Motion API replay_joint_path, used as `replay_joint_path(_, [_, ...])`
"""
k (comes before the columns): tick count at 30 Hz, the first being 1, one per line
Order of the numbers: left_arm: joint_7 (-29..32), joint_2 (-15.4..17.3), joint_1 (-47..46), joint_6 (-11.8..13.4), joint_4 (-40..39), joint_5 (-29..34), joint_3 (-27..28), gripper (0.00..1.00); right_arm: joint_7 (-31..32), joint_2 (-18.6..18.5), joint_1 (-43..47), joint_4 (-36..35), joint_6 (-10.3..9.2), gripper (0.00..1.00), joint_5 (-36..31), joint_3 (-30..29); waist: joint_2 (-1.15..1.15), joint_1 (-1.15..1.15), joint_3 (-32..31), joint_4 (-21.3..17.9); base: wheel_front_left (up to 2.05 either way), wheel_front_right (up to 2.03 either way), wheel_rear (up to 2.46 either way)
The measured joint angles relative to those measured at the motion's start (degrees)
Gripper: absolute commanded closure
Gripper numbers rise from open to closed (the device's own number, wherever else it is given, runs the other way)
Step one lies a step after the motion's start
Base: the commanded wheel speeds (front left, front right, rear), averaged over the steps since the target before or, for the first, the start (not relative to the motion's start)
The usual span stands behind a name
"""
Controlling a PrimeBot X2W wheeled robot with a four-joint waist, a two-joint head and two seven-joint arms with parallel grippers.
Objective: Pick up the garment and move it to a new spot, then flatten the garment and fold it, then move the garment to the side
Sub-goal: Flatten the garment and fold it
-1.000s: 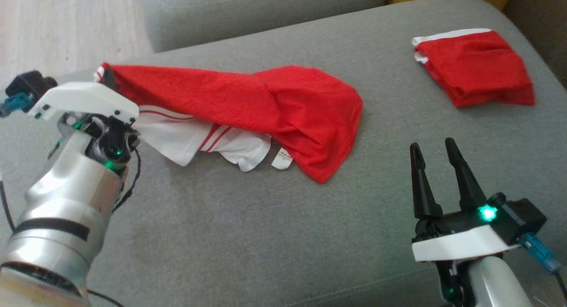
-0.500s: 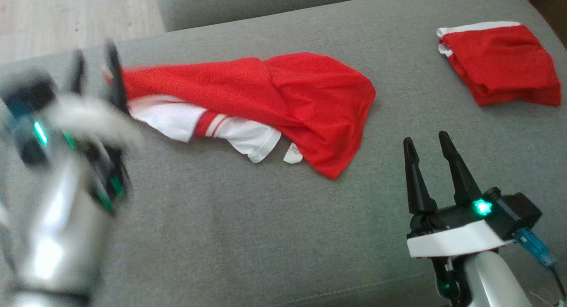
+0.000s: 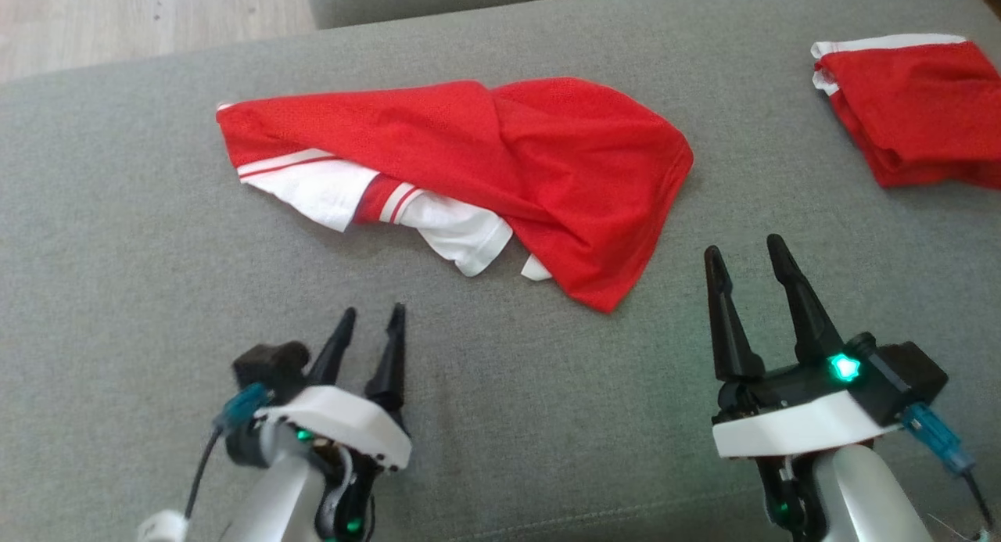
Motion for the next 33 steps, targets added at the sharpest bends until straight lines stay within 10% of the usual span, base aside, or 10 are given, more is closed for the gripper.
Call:
replay_joint_path(6, [0.0,-0.3,-6.9,1.3,6.0,-4.4,-6.8,0.0,0.0,0.0,-1.4,0.2,0.0,0.0,-0.2,0.7,0.0,0.0,1.5,-1.6,0.0,0.0,0.0])
replay_joint_path(16, [0.0,-0.5,-13.6,9.7,9.6,0.8,4.5,0.0,0.0,0.0,-2.3,0.1,0.0,0.0,-0.5,0.1,0.0,0.0,4.1,-3.2,0.0,0.0,0.0])
replay_joint_path(25, [0.0,-0.7,-14.7,5.9,12.3,0.4,8.5,0.0,0.0,0.0,-2.4,0.0,0.0,0.0,-0.5,0.0,0.0,0.0,5.2,-2.9,0.0,0.0,0.0])
replay_joint_path(33, [0.0,-0.8,-15.7,0.6,11.7,-12.1,11.4,0.0,0.0,0.0,-3.6,-0.1,0.0,0.0,-1.0,0.2,0.0,0.0,5.8,-2.7,0.0,0.0,0.0])
